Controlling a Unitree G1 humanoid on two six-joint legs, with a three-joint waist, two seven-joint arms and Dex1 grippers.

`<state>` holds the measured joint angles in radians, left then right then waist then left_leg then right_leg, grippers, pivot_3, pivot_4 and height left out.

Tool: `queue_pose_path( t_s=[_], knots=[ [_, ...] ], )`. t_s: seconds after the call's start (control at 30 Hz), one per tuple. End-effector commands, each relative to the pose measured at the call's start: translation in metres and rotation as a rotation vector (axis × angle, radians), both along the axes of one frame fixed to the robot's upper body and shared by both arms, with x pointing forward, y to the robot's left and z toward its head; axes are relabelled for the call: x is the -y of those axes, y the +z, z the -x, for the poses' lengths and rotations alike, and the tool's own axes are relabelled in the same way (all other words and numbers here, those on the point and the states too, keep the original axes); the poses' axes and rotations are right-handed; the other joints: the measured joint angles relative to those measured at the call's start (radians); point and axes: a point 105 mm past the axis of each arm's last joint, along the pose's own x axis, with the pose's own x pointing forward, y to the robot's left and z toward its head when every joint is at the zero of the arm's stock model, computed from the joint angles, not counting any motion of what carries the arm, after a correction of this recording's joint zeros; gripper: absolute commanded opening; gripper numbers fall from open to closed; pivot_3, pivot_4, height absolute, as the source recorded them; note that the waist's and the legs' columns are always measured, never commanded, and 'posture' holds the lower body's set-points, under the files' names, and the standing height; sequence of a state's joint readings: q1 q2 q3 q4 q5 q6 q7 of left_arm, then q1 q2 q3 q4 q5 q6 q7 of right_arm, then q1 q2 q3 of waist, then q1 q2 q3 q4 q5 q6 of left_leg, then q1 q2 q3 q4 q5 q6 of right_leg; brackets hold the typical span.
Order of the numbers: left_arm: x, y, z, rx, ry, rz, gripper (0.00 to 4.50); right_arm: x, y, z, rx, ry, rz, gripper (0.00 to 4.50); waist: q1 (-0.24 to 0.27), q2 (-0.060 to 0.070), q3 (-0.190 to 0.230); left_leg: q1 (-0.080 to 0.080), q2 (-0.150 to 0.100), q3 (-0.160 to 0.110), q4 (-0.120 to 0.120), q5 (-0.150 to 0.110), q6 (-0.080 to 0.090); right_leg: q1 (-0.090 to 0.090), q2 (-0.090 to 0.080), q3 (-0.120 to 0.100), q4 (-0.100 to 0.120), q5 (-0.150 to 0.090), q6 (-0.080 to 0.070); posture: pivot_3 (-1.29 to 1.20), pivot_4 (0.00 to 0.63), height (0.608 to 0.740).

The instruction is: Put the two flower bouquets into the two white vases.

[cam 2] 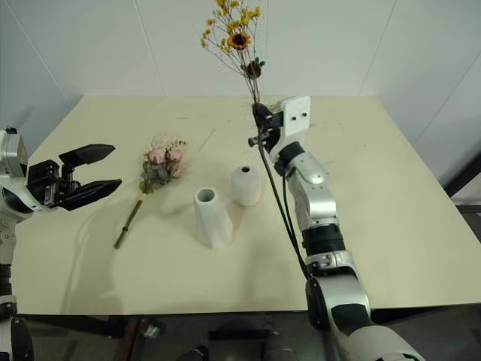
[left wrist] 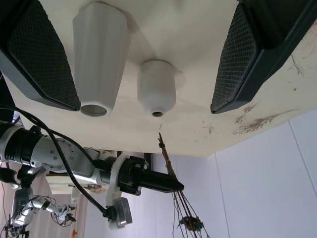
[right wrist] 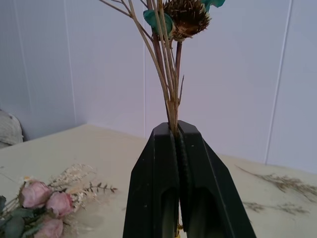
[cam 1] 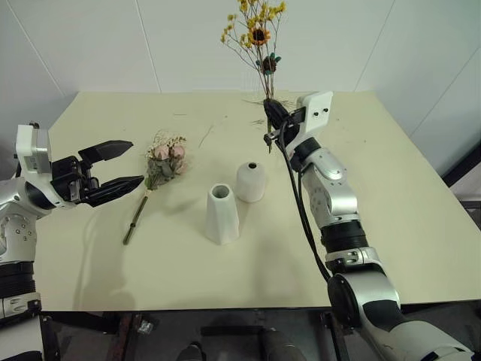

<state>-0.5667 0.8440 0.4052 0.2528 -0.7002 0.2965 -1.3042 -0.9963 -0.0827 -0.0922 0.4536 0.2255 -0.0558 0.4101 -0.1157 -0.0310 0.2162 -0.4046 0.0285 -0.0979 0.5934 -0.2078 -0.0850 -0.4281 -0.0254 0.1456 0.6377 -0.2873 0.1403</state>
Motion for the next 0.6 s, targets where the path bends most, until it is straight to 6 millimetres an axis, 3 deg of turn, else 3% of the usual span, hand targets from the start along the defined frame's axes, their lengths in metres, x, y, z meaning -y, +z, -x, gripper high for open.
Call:
queue_pose_path(
  t_s=[0.03, 0.33, 0.6],
  knots=[
    [0.000, 0.008, 0.002, 0.036, -0.002, 0.003, 4.50, -0.011, 0.013, 0.012, 0.082, 0.053, -0.036, 0.02, 0.000, 0.000, 0.000, 0.000, 0.000, 0.000, 0.000, 0.000, 0.000, 0.000, 0.000, 0.000, 0.000, 0.000, 0.000, 0.00, 0.150, 0.740],
    [-0.001, 0.006, 0.006, 0.024, -0.003, 0.000, 4.50, -0.033, -0.004, 0.018, 0.056, 0.148, -0.043, 0.02, -0.002, 0.000, 0.000, 0.000, 0.000, 0.000, 0.000, 0.000, 0.000, 0.000, 0.000, 0.000, 0.000, 0.000, 0.000, 0.00, 0.150, 0.740],
    [-0.002, 0.005, 0.009, 0.019, 0.004, -0.008, 4.50, -0.033, -0.016, 0.015, 0.030, 0.147, -0.033, 0.02, -0.001, 0.000, 0.000, 0.000, 0.000, -0.001, 0.000, 0.000, 0.000, 0.000, 0.000, 0.000, 0.000, 0.000, 0.000, 0.00, 0.150, 0.740]
  ],
)
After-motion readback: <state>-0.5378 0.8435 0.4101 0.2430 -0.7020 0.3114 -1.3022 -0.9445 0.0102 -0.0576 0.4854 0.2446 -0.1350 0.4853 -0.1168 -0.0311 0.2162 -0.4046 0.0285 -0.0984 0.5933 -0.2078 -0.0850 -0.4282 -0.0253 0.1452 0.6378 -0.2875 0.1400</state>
